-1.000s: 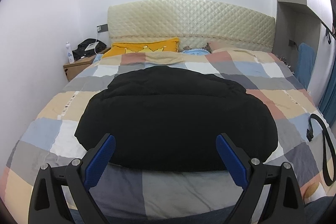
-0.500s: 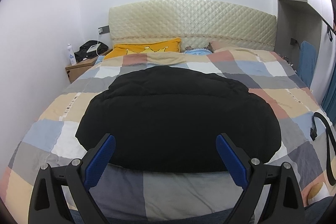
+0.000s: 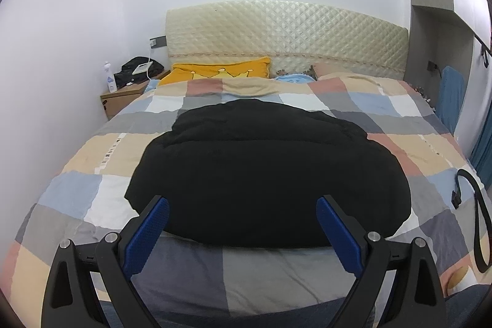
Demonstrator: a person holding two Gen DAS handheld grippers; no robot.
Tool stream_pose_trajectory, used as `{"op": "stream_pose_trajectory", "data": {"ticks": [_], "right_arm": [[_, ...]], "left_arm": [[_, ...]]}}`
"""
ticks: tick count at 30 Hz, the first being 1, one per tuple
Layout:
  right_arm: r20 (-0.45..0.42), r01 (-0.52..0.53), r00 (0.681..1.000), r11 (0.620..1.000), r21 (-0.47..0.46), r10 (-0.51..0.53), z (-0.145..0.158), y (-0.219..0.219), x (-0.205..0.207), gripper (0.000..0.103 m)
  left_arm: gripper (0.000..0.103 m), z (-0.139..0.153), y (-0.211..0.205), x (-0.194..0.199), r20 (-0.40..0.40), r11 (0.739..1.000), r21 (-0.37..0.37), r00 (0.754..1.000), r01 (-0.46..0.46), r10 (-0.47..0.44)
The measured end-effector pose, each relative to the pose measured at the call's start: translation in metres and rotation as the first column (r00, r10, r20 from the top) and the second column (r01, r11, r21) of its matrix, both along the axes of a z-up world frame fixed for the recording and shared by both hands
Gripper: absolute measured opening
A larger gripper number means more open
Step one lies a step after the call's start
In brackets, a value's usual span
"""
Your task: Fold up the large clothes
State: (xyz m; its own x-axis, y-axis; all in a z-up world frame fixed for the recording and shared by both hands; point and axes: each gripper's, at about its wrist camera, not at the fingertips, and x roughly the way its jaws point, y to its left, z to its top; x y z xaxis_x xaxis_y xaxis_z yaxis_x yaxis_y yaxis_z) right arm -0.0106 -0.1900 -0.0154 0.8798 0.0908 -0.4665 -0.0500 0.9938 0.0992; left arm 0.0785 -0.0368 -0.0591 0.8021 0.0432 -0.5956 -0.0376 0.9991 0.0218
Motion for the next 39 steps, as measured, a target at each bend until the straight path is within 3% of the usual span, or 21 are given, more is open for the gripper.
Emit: {"op": "stream_pose_trajectory", "data": {"ticks": [23, 28, 39], "right_arm": [[-0.015, 0.06, 0.998, 0.998, -0.02, -0.06, -0.016, -0.032, 0.01, 0.103], [-0.013, 0.057, 0.998, 0.998, -0.007, -0.057, -0.015, -0.035, 0.009, 0.103], [0.004, 0.058, 0.998, 0.998, -0.017, -0.058, -0.011, -0.036, 0.005, 0.103]], "left_arm": [[0.097, 0.062, 0.025, -0.064, 0.032, 0.999, -0.006, 0.999, 0.044, -0.043], [0.097, 0.076, 0.036, -0.077, 0.045, 0.999, -0.04, 0.999, 0.016, -0.014], [0.097, 0.084, 0.035, -0.087, 0.067, 0.999, -0.021, 0.998, 0.024, -0.023]]}}
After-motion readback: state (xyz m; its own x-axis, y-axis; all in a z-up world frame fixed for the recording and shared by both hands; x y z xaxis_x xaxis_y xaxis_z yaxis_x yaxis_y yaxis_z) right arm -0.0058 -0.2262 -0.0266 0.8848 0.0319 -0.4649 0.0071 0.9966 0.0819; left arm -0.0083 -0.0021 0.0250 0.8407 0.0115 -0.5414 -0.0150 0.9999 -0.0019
